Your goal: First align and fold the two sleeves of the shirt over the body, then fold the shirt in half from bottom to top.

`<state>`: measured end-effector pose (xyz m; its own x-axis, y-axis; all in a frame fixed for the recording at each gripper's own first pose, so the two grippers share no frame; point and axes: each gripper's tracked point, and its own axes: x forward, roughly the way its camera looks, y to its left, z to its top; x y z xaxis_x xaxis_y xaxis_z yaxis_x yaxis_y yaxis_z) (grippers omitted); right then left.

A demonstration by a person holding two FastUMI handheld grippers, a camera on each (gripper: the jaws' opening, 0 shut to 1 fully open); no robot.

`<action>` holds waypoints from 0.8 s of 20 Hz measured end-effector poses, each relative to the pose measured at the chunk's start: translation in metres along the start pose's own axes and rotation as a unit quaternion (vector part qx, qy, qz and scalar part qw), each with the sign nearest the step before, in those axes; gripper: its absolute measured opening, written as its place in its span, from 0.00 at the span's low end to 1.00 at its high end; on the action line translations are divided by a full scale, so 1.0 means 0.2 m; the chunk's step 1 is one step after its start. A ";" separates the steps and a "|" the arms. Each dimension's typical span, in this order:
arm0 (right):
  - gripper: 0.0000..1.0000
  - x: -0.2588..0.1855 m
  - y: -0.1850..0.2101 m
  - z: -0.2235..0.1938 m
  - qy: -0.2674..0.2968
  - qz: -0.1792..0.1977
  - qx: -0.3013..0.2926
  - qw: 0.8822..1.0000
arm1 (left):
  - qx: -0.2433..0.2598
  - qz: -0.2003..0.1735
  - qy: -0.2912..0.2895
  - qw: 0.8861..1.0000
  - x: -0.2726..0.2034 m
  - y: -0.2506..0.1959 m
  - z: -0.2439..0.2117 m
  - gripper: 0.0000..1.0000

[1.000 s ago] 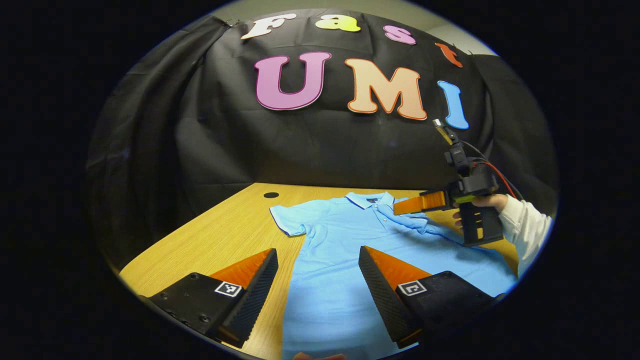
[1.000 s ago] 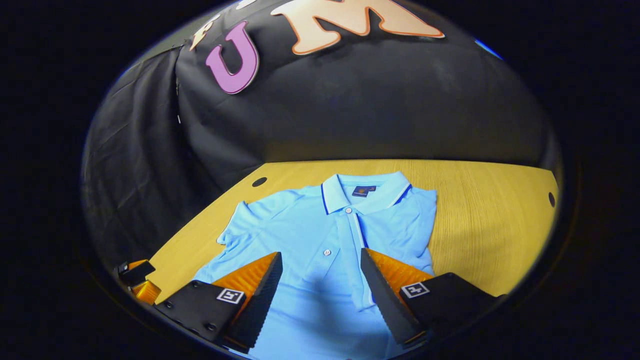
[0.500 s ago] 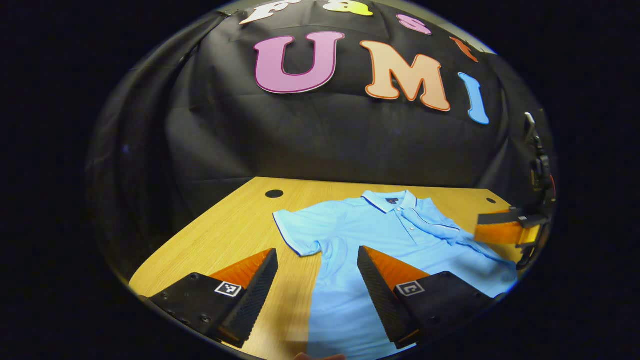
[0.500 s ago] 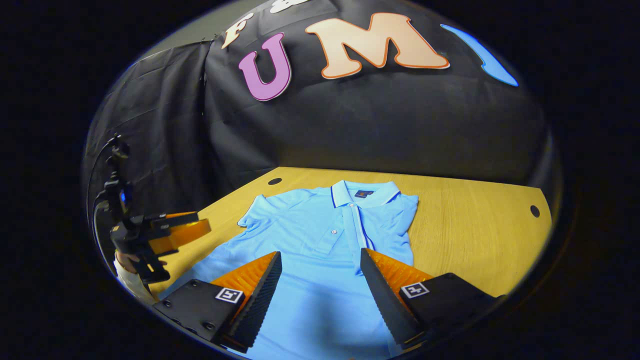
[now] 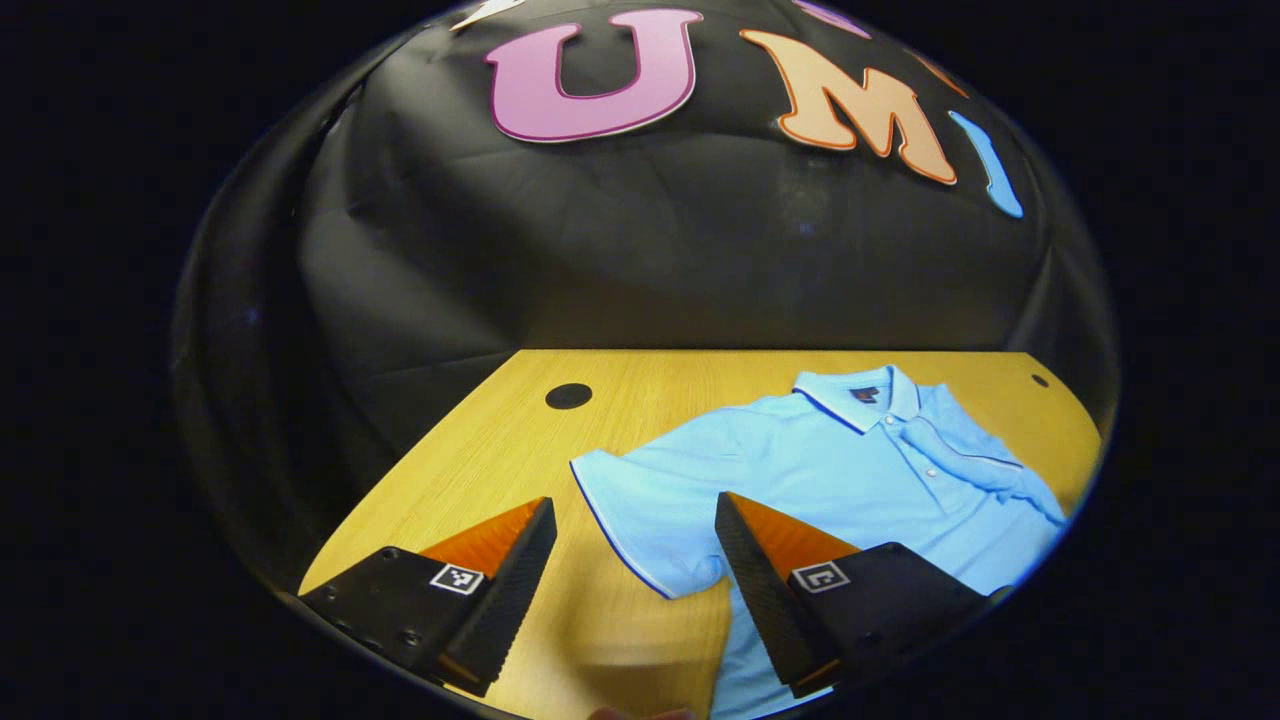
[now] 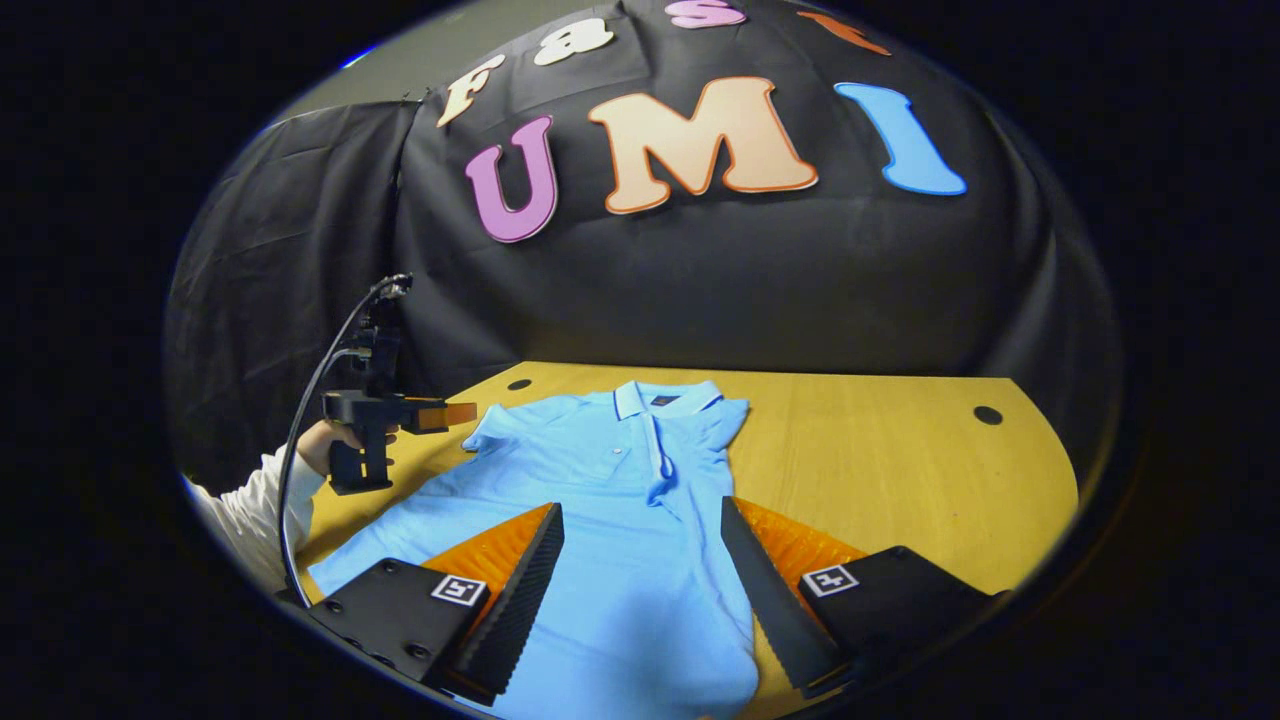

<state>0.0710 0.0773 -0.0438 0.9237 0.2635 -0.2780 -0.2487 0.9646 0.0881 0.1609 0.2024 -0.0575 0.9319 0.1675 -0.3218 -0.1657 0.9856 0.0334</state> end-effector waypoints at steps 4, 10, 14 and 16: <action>0.98 -0.16 -0.13 0.00 -0.011 -0.042 0.012 0.999 | 0.011 -0.009 0.033 0.999 0.13 0.01 -0.04 0.94; 0.98 -0.33 -0.25 0.02 -0.026 -0.079 0.024 0.996 | -0.006 -0.014 0.071 0.997 0.21 0.02 -0.11 0.93; 0.98 -0.37 -0.30 0.02 -0.029 -0.093 0.028 0.995 | -0.006 -0.018 0.082 0.996 0.23 0.00 -0.13 0.93; 0.98 -0.37 -0.31 0.00 -0.027 -0.094 0.037 0.995 | -0.004 -0.023 0.086 0.996 0.23 -0.01 -0.14 0.91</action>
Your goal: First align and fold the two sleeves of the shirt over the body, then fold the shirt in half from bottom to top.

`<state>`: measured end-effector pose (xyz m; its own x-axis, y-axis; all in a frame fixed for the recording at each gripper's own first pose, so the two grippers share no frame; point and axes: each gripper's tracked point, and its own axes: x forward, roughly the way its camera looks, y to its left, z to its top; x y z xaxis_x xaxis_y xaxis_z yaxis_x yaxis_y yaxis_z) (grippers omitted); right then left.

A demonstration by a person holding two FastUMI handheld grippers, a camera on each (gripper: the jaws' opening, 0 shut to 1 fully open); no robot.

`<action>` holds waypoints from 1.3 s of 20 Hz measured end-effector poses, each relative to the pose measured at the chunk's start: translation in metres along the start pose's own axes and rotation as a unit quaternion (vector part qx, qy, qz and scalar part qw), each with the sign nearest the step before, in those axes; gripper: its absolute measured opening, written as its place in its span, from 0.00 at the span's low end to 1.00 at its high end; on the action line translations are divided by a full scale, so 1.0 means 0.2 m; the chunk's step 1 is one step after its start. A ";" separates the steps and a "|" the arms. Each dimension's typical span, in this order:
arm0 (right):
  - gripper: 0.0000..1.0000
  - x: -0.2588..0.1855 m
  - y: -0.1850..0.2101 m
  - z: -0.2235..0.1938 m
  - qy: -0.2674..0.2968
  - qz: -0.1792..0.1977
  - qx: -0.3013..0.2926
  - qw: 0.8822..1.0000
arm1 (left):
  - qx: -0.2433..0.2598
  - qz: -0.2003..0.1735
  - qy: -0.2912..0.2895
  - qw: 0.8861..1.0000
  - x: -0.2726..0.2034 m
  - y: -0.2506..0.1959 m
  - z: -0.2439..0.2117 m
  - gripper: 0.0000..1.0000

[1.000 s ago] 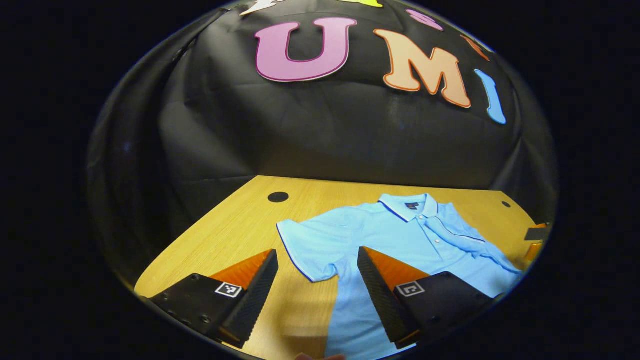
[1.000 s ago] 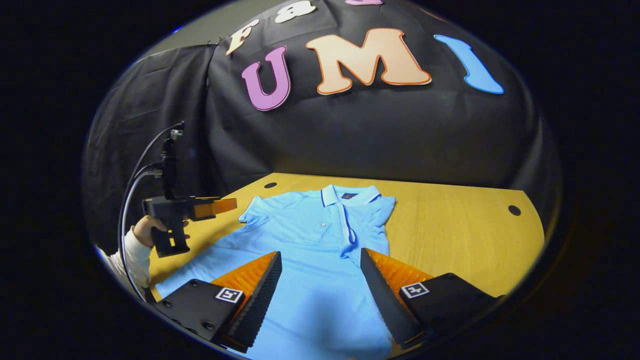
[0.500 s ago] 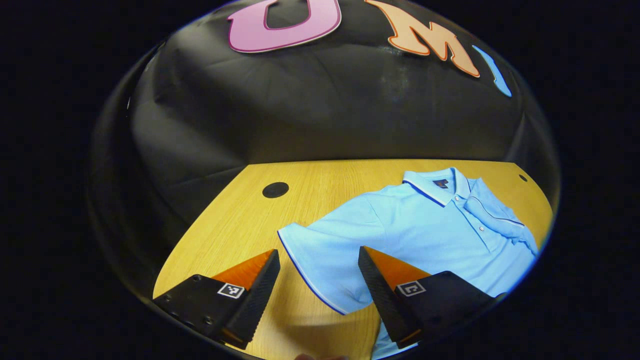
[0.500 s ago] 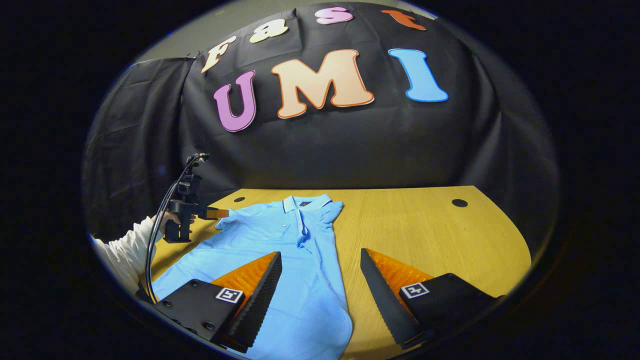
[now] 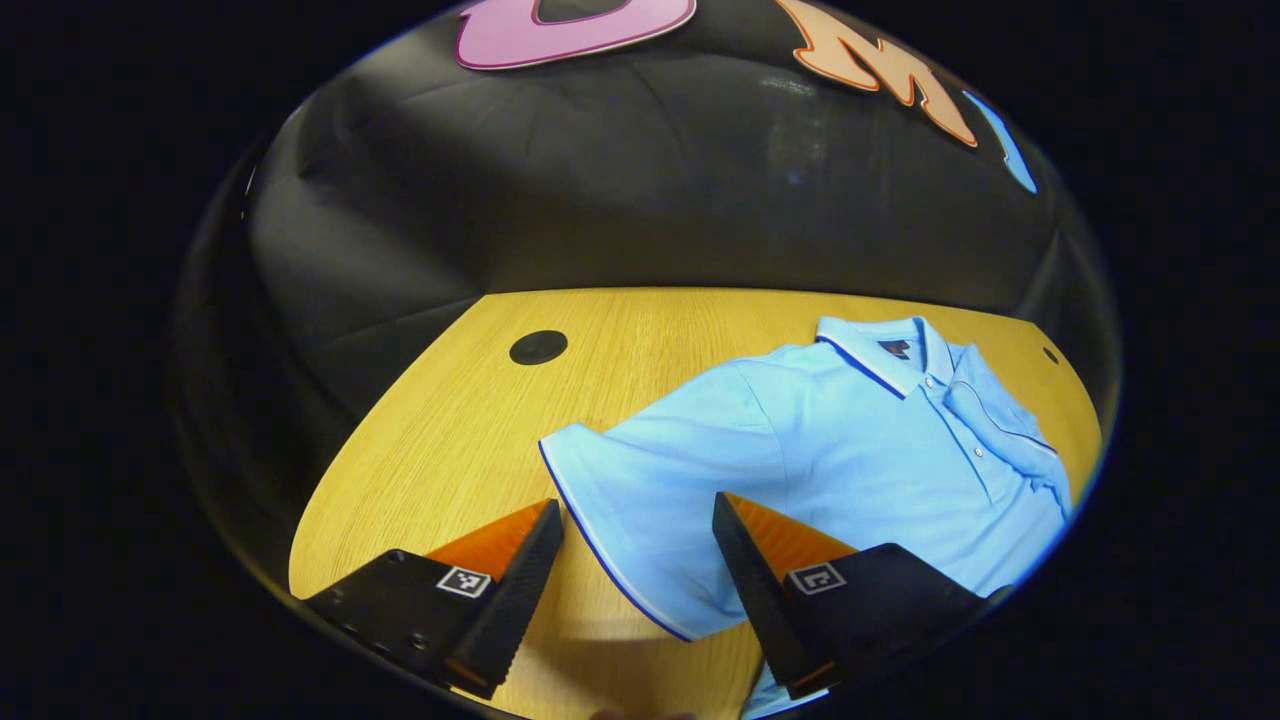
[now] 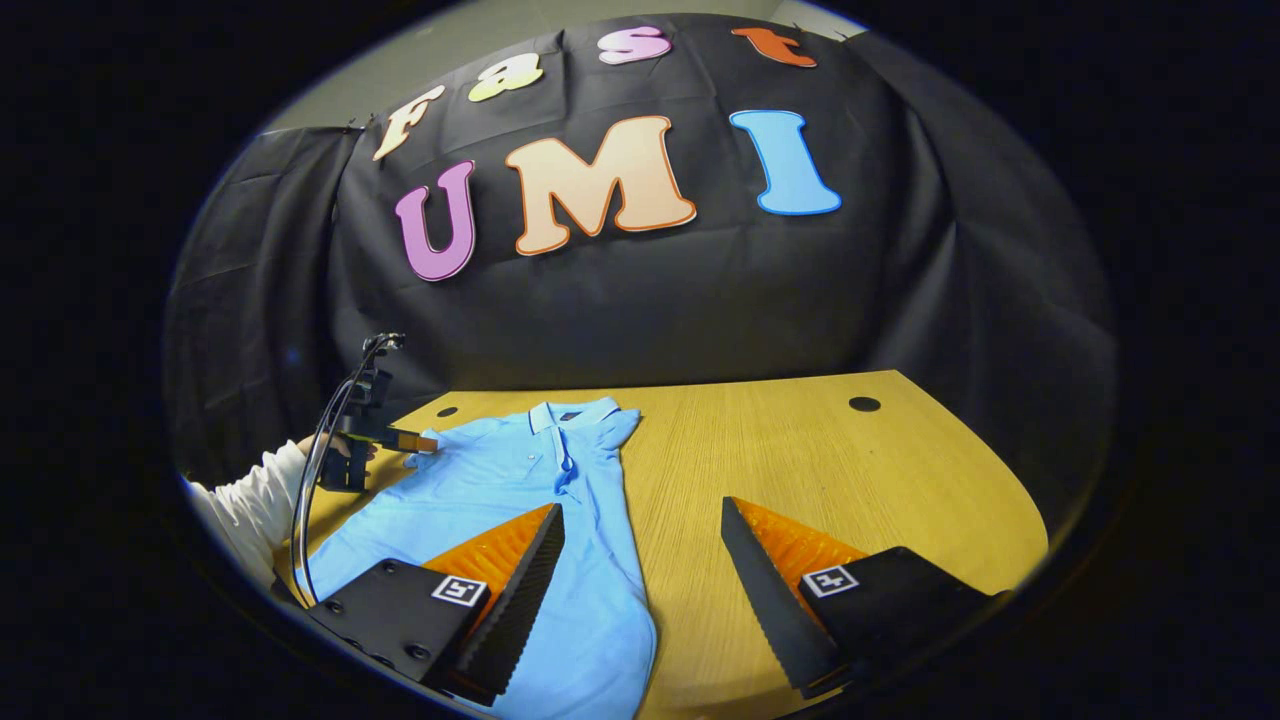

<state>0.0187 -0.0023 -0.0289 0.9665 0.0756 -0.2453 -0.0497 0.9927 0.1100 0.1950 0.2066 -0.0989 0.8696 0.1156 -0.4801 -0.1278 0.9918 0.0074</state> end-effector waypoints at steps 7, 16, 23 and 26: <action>0.98 0.03 -0.01 -0.09 0.017 -0.001 0.005 1.000 | -0.011 -0.040 -0.005 0.999 0.01 -0.07 -0.01 0.71; 0.98 0.02 0.00 -0.11 0.011 0.000 0.015 1.000 | -0.025 -0.070 -0.012 0.997 0.00 -0.12 0.01 0.02; 0.98 -0.02 -0.01 -0.13 0.011 0.000 0.012 1.000 | -0.023 -0.095 -0.057 0.994 -0.16 -0.29 0.26 0.02; 0.98 -0.03 -0.01 -0.17 0.018 0.005 0.015 1.000 | -0.013 -0.122 -0.077 0.989 -0.24 -0.49 0.40 0.02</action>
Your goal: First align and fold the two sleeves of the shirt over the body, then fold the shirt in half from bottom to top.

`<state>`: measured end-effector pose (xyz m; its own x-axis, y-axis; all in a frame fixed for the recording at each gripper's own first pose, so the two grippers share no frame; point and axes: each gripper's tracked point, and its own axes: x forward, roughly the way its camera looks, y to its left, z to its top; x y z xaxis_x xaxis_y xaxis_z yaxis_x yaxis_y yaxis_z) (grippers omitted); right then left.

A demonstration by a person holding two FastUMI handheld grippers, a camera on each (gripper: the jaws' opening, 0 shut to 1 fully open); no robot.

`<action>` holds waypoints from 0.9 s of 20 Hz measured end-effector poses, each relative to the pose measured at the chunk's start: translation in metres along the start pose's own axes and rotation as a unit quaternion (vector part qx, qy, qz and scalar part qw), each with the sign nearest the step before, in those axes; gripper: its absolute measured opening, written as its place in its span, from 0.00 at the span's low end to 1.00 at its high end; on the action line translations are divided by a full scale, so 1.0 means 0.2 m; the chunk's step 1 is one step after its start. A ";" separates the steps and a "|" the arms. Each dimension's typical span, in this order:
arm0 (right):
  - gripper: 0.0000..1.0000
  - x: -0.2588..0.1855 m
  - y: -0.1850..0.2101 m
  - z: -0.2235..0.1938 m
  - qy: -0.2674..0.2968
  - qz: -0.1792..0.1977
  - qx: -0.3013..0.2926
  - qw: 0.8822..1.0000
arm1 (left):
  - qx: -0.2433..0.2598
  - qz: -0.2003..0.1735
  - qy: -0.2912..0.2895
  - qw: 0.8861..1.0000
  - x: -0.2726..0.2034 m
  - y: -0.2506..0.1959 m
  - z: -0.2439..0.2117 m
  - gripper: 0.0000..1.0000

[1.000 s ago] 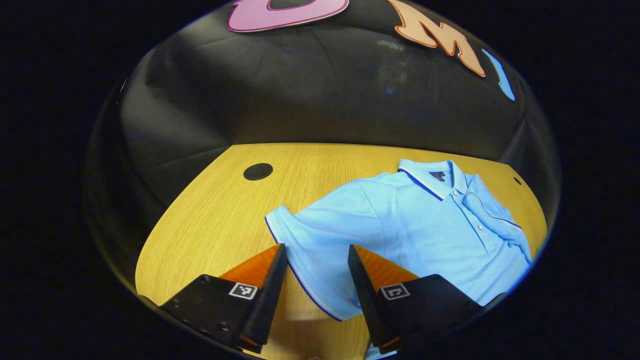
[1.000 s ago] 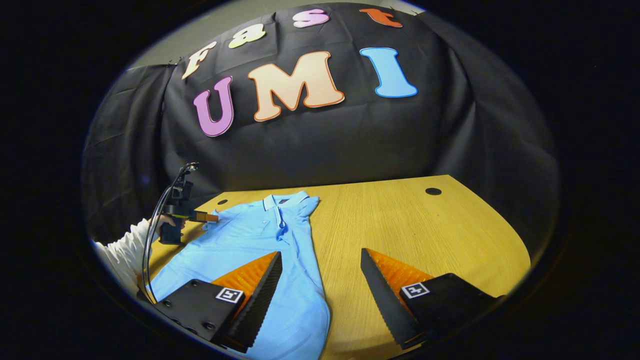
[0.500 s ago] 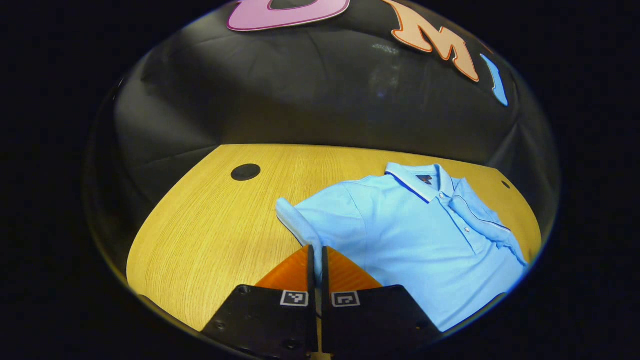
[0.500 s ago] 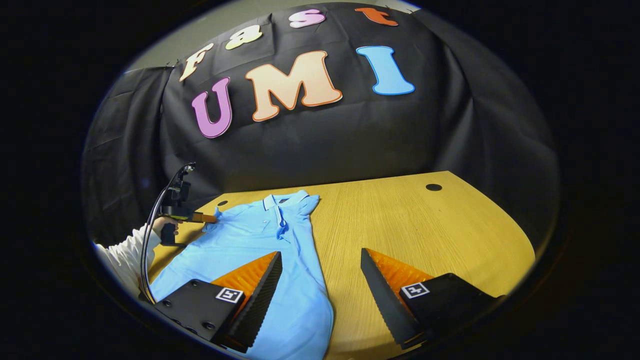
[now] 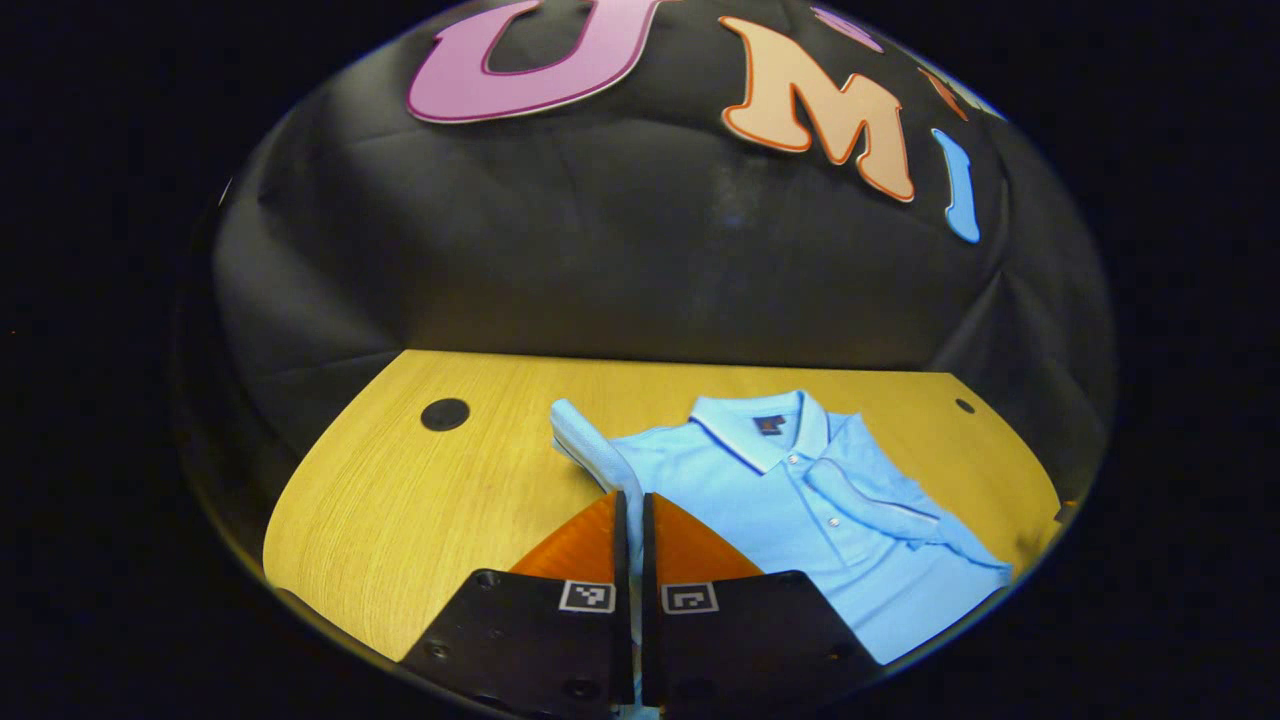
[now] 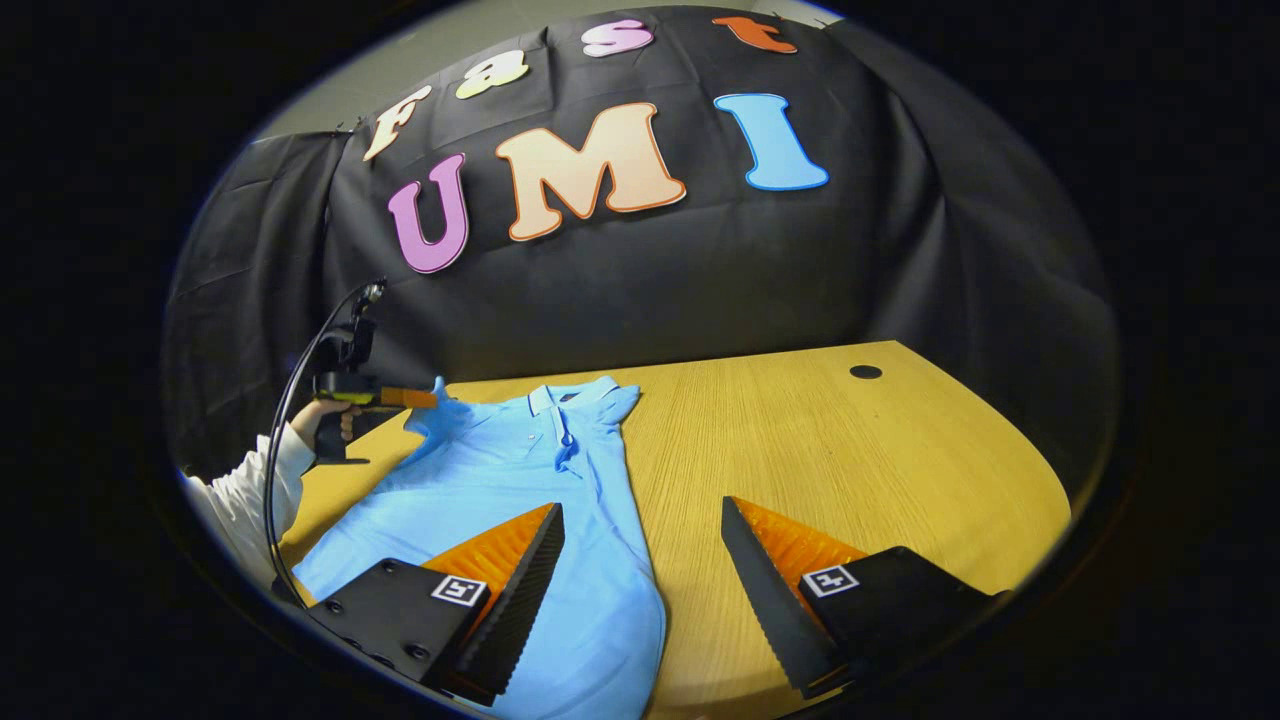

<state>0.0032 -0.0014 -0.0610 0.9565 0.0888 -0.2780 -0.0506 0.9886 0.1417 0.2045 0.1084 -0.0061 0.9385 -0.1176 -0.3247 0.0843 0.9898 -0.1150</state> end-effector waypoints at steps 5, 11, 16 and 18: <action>0.98 0.00 0.00 -0.05 0.006 0.004 -0.009 1.000 | 0.044 -0.064 -0.014 0.997 0.05 -0.47 0.13 0.02; 0.98 -0.04 0.01 -0.09 0.009 0.015 -0.004 1.000 | 0.096 -0.112 0.000 0.989 0.17 -0.92 0.08 0.03; 0.98 -0.06 0.02 -0.13 0.013 0.015 -0.017 1.000 | 0.093 -0.129 0.008 0.987 0.22 -1.13 0.00 0.05; 0.98 -0.08 0.05 -0.14 0.015 0.023 -0.025 0.999 | 0.094 -0.118 0.005 0.989 0.19 -1.12 -0.02 0.33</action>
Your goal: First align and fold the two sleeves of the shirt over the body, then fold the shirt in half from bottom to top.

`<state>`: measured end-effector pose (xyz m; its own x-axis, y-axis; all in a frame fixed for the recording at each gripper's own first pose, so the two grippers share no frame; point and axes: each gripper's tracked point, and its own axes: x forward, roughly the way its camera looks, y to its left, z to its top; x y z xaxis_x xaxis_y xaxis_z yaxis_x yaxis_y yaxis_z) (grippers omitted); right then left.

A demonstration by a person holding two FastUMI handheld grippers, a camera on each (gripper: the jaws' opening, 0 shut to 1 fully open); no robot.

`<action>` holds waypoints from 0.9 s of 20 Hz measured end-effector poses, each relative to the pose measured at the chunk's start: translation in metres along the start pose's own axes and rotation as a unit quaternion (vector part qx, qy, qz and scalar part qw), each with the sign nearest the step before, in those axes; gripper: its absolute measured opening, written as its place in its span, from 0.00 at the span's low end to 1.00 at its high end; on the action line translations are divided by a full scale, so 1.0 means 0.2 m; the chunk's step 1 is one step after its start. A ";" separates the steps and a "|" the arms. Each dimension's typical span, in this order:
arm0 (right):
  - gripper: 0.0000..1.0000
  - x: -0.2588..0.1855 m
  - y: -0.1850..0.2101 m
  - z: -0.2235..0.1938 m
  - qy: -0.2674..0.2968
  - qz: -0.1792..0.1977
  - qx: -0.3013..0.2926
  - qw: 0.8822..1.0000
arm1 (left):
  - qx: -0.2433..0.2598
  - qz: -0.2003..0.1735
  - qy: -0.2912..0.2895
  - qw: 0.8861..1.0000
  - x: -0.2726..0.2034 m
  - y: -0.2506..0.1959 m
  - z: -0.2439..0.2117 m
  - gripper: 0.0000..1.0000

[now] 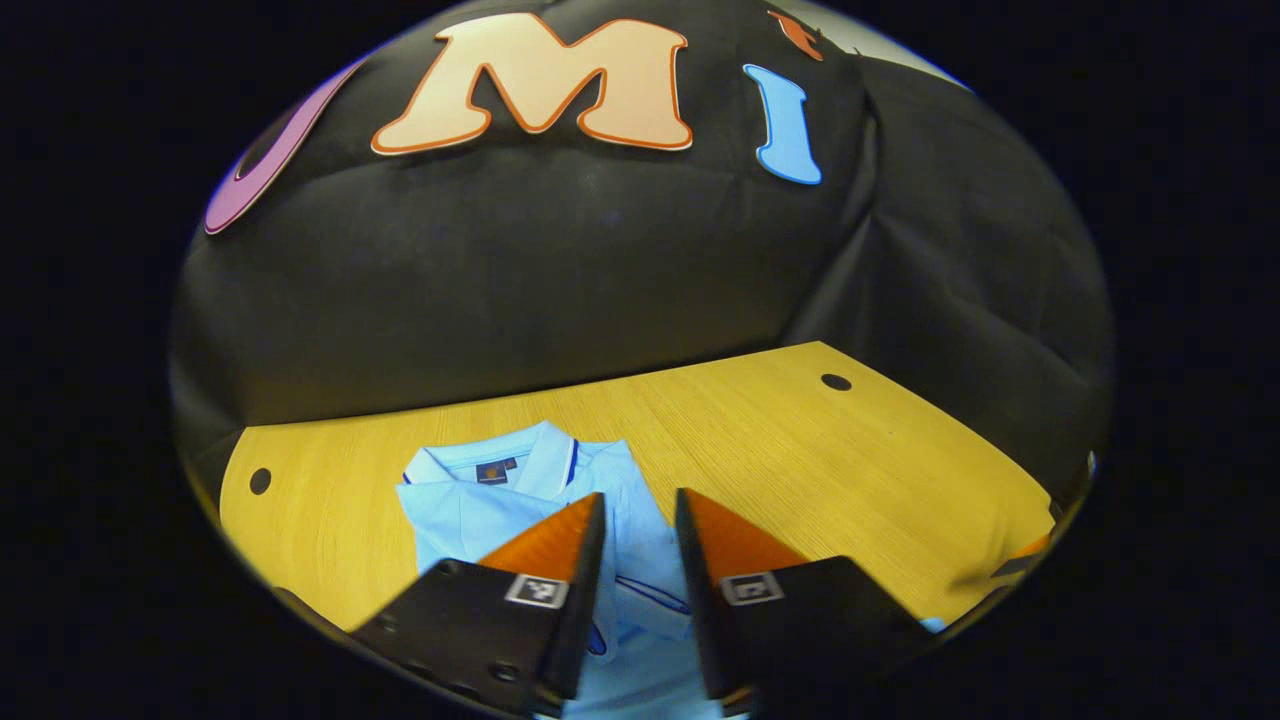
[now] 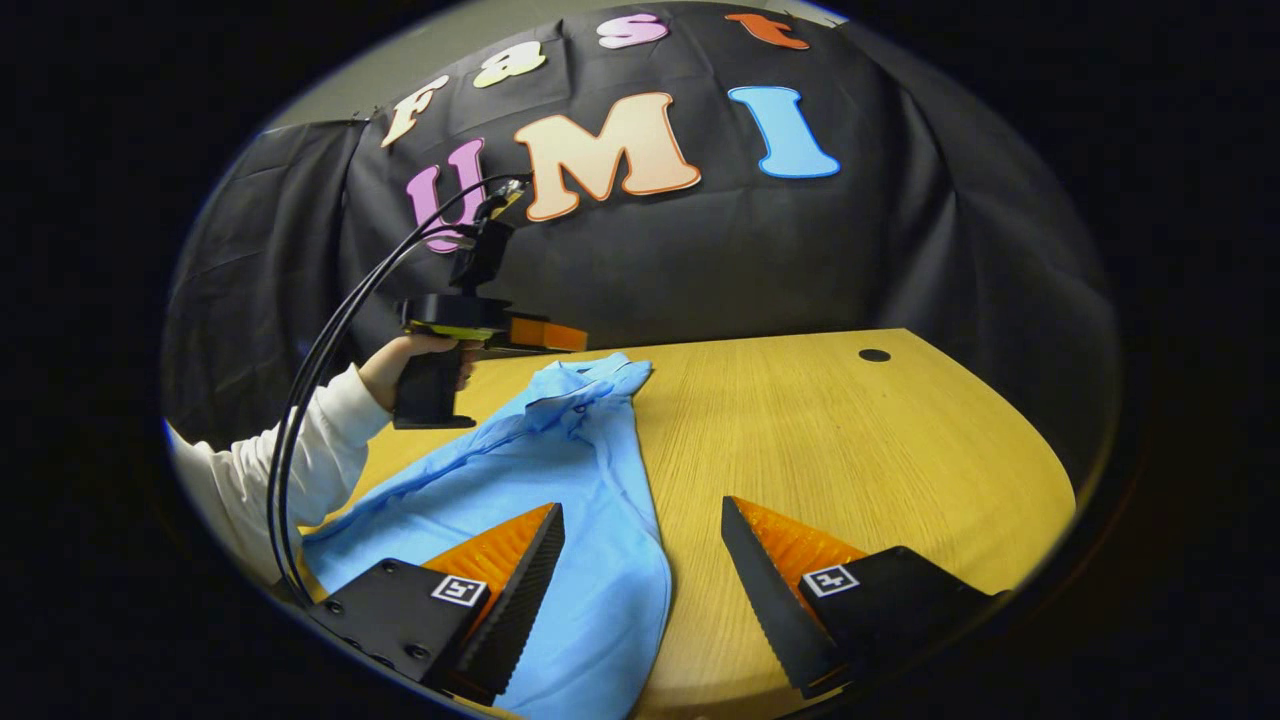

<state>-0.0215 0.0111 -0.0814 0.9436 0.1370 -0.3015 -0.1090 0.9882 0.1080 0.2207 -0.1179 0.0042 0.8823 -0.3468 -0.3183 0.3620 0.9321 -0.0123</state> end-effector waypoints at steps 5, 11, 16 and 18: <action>0.98 -0.07 0.06 -0.03 0.001 0.015 -0.013 1.000 | -0.017 0.031 -0.019 0.999 -0.22 0.09 -0.07 0.98; 0.98 -0.17 0.13 -0.16 0.024 0.036 -0.028 0.999 | -0.023 0.053 -0.023 0.998 -0.69 0.18 -0.26 0.95; 0.98 -0.28 0.17 -0.26 0.039 0.048 -0.036 0.997 | -0.021 0.071 -0.012 0.997 -1.11 0.18 -0.54 0.95; 0.98 -0.33 0.20 -0.29 0.041 0.055 -0.041 0.997 | -0.018 0.081 -0.013 0.996 -1.26 0.17 -0.64 0.95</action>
<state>-0.1061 0.0447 -0.1118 0.8964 0.2463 -0.3687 -0.2385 0.9688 0.0674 -0.0276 0.0137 -0.0382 0.9360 -0.1944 -0.2933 0.2041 0.9789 0.0026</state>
